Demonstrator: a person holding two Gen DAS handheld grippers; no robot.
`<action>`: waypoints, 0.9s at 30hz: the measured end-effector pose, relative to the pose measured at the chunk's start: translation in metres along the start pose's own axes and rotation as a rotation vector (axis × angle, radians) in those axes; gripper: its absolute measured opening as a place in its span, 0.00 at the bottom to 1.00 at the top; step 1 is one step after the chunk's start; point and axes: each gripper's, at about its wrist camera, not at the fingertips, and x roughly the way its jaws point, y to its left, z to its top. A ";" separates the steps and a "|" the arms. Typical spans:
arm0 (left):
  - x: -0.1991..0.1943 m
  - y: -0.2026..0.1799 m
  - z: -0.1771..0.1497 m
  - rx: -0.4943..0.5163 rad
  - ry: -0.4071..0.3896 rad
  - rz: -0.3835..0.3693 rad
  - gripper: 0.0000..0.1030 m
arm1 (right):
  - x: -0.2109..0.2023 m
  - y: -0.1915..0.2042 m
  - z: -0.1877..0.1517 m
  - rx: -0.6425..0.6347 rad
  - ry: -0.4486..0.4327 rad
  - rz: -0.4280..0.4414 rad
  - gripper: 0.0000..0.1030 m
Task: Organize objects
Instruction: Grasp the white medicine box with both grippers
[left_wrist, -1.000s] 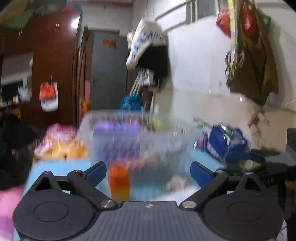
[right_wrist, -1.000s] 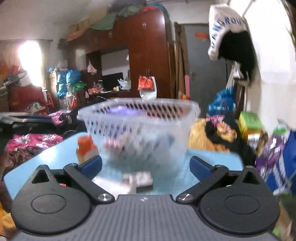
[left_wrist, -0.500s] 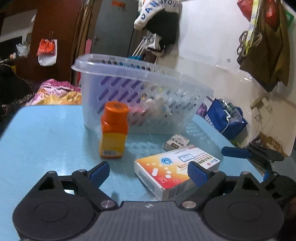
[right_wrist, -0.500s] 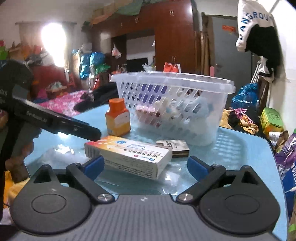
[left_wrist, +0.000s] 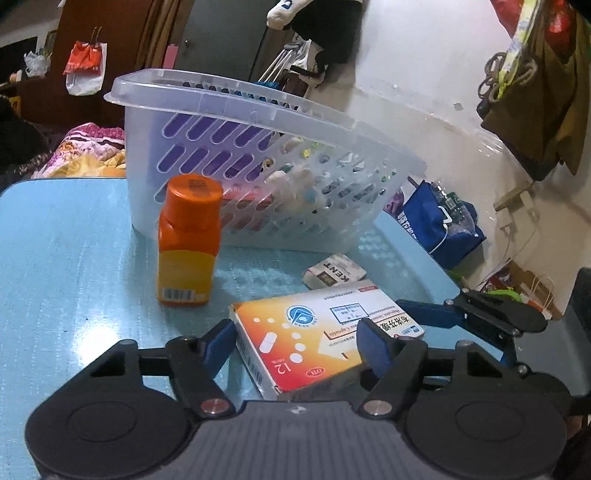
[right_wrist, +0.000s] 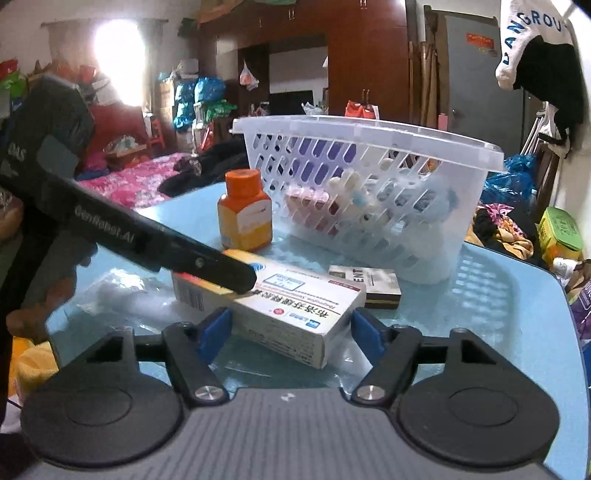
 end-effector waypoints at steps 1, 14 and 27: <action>0.001 0.001 0.001 -0.002 0.003 -0.001 0.73 | 0.000 0.000 0.000 -0.001 0.000 -0.001 0.70; 0.005 -0.007 -0.002 0.004 -0.018 0.030 0.72 | 0.003 0.014 0.001 -0.052 0.027 -0.064 0.71; -0.022 -0.020 -0.002 0.029 -0.117 0.027 0.66 | -0.019 0.031 0.005 -0.101 -0.075 -0.132 0.70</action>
